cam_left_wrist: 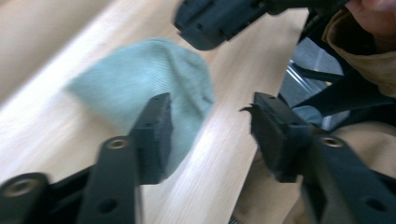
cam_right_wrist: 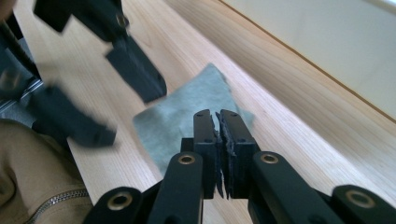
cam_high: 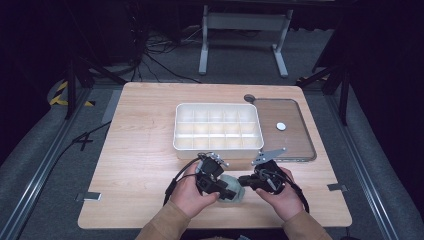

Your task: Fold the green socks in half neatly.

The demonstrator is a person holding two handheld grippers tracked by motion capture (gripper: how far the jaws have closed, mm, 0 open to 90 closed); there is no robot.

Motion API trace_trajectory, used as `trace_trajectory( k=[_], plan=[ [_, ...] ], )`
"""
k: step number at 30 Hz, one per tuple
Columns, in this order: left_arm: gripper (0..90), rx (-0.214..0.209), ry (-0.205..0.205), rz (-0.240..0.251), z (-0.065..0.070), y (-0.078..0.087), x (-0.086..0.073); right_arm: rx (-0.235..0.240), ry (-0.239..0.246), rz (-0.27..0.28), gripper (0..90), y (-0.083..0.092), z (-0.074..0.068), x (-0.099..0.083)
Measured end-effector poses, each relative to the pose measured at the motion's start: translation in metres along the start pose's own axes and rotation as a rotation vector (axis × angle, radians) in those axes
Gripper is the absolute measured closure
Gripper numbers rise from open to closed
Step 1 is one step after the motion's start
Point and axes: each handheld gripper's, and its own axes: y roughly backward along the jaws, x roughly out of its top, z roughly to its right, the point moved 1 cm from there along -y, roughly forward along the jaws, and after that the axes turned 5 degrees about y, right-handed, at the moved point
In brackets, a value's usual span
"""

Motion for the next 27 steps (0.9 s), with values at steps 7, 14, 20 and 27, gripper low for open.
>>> trace_trajectory(
  k=[7,14,20,27],
  plan=[
    [77.2,0.081,-0.02,-0.003,-0.004,-0.009,-0.003,0.028,0.035,-0.027,88.4,-0.015,-0.011,0.004],
    [84.6,0.095,0.002,-0.154,-0.005,-0.041,-0.007,0.018,0.034,-0.107,87.8,-0.029,-0.011,-0.004],
    [82.1,-0.006,-0.021,-0.19,0.002,-0.038,-0.003,-0.002,0.019,-0.12,88.0,-0.029,-0.006,-0.012],
    [83.4,0.131,-0.013,0.024,-0.005,-0.024,0.007,0.007,0.024,-0.105,87.5,-0.029,-0.004,-0.014]
  ],
)
